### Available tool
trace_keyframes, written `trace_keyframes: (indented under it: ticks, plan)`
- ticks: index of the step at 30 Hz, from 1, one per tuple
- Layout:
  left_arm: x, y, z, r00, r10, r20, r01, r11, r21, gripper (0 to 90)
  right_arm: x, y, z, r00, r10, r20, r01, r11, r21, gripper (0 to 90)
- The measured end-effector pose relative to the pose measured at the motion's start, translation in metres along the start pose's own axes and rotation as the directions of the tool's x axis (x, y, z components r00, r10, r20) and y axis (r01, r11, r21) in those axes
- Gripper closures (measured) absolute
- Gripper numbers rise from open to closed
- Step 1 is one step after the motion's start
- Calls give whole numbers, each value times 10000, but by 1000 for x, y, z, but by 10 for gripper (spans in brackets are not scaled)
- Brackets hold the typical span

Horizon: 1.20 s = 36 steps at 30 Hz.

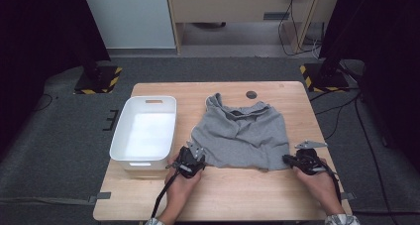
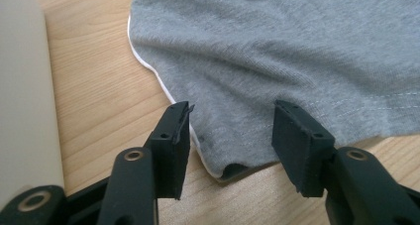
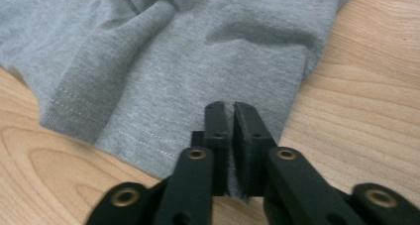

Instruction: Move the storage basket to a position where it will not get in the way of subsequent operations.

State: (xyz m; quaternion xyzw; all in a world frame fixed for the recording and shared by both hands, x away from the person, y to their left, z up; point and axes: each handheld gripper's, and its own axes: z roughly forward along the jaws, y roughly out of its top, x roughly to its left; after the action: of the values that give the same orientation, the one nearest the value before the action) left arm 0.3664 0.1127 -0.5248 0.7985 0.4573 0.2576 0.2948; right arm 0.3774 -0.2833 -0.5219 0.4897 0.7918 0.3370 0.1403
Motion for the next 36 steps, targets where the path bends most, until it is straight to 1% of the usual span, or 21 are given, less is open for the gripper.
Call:
trace_keyframes:
  ticks: [1, 2, 3, 5, 8, 13, 16, 18, 21, 26, 28, 30, 32, 33, 34, 35, 36]
  plan:
    - [0, 0, 0, 10000, -26, 45, 26, 10000, 22, 500, 0, 0, 0, 10000, -78, 34, 78, 10000, 28, 895]
    - [1, 0, 0, 9999, -18, 155, 17, 10000, 40, 528, 0, 1, -1, 9999, -120, 44, 120, 9999, 63, 900]
    - [1, 0, 0, 9997, -16, 243, 15, 10000, 39, 584, 0, 1, -1, 9999, -131, 88, 131, 9999, 80, 900]
    - [1, 0, 0, 9995, 10, 322, -11, 10000, 43, 636, -1, 0, -2, 9999, -120, 93, 118, 9998, 147, 900]
    - [0, 0, 0, 9992, 70, 403, -72, 10000, 44, 678, -3, -1, -4, 9999, -93, 131, 91, 9999, 144, 900]
    - [-1, -1, -2, 9985, 284, 478, -288, 9996, 75, 781, -4, -1, -5, 9995, -195, 242, 190, 9996, 216, 900]
    - [-1, -1, -3, 9978, 414, 525, -419, 9991, 74, 827, -6, -1, -8, 9996, -75, 290, 70, 9998, 199, 900]
    - [-1, -1, -4, 9969, 497, 603, -503, 9987, 91, 836, -8, -1, -10, 9993, -47, 382, 38, 9997, 238, 900]
    - [-3, -2, -7, 9957, 590, 721, -600, 9981, 124, 839, -8, 4, -15, 9993, -31, 384, 29, 10000, 63, 900]
    - [-2, -5, -11, 9941, 709, 815, -721, 9973, 125, 839, 1, 23, -16, 9989, -387, 272, 387, 9993, -6, 900]
    - [0, -5, -12, 9941, 637, 875, -652, 9978, 143, 839, 2, 30, -18, 9991, -349, 260, 353, 9992, -164, 900]
    - [1, -6, -12, 9935, 675, 918, -691, 9975, 145, 839, 3, 32, -15, 9990, -382, 249, 383, 9993, -31, 900]
    - [1, -6, -12, 9932, 679, 947, -696, 9975, 147, 838, 3, 30, -13, 9992, -326, 230, 323, 9994, 94, 900]
    - [1, -6, -12, 9931, 691, 949, -707, 9974, 144, 837, 3, 28, -12, 9994, -206, 262, 205, 9998, 49, 862]
    - [1, -6, -12, 9932, 688, 943, -704, 9974, 142, 837, 1, 26, -12, 9996, -128, 252, 126, 9999, 49, 804]
    - [1, -6, -12, 9932, 687, 943, -703, 9974, 141, 837, -1, 22, -12, 9993, 61, 374, -60, 10000, -29, 777]
    - [1, -6, -12, 9932, 691, 936, -707, 9974, 141, 836, -3, 20, -13, 9988, 133, 482, -129, 9999, -78, 764]
